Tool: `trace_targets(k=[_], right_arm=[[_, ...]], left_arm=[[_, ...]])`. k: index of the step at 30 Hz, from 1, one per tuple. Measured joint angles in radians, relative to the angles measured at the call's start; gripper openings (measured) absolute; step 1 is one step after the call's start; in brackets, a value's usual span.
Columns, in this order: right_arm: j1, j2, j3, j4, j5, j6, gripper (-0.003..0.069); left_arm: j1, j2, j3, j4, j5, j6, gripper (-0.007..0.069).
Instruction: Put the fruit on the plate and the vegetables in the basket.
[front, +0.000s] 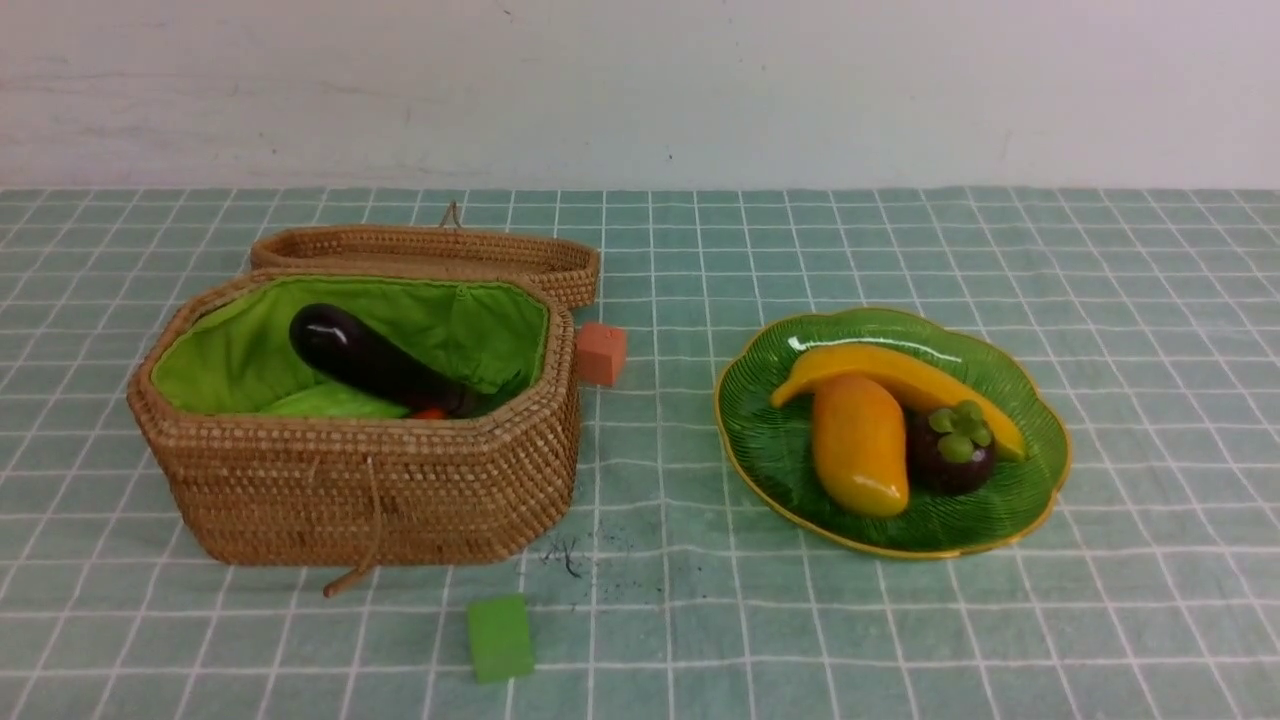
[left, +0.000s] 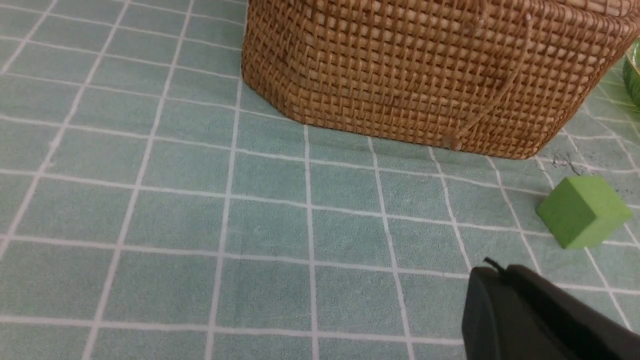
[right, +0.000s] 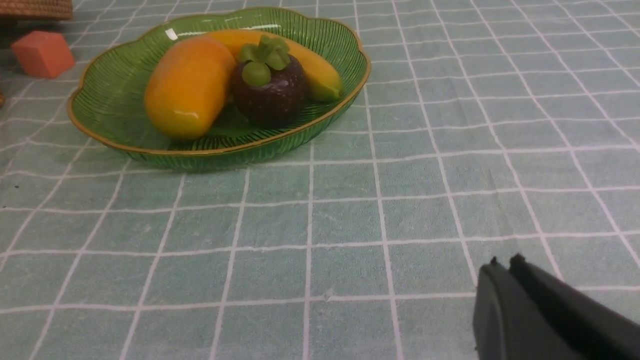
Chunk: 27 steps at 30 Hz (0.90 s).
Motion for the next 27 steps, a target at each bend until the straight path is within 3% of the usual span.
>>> trace_targets(k=[27], right_arm=[[0.000, 0.000, -0.001, 0.000, 0.000, 0.002, 0.0052]], left_arm=[[0.000, 0.000, 0.000, 0.008, 0.000, -0.004, -0.0009]])
